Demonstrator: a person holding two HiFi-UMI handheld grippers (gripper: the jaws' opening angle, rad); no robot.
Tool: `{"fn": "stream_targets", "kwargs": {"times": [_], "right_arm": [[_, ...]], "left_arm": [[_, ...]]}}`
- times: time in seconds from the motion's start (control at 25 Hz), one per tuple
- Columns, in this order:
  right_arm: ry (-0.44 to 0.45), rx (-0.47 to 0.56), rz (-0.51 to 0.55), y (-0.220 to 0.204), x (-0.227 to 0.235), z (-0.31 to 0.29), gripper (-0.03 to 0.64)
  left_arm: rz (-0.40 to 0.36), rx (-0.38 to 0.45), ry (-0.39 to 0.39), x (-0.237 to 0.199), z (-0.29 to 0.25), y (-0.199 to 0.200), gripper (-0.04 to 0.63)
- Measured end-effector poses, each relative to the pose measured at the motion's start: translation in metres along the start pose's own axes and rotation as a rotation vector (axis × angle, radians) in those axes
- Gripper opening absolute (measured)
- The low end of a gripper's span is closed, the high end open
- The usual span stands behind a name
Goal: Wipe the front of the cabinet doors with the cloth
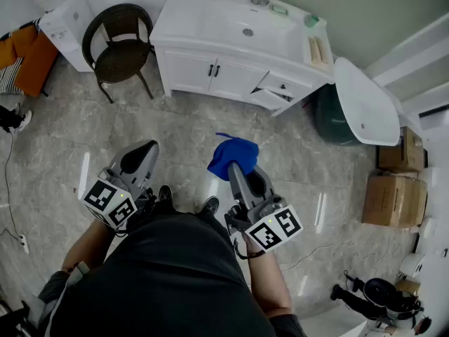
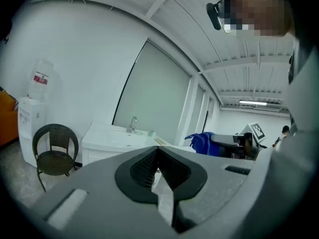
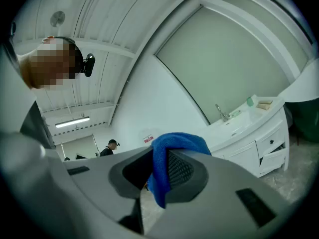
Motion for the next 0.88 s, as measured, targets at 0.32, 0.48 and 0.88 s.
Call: {"fn": "stream_targets", "kwargs": {"times": [0.32,0.48,0.88], "right_arm": [[-0.006,0.008,-0.010,0.000,0.003,0.006,0.057],[-0.019,0.032,0.014,0.002,0.008,0.007,0.058],[-0.086,0.014,0.199,0.007,0.048,0.025,0.058]], "left_arm": [[0.007,0.002,0.006,0.005,0.000,0.000,-0.002],[0.009,0.003,0.016,0.007,-0.004,0.000,-0.002],[0.001,-0.014,0.051,0.037,-0.041,-0.009,-0.002]]}}
Point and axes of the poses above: the fingertips, and each gripper's own axes: z backward along the fingers, x to its right, y out of its top, the point moved 8 cm from there along z, backward along the fingers, and after that the axes turned 13 degrees about -y, right-handed, at the moved point
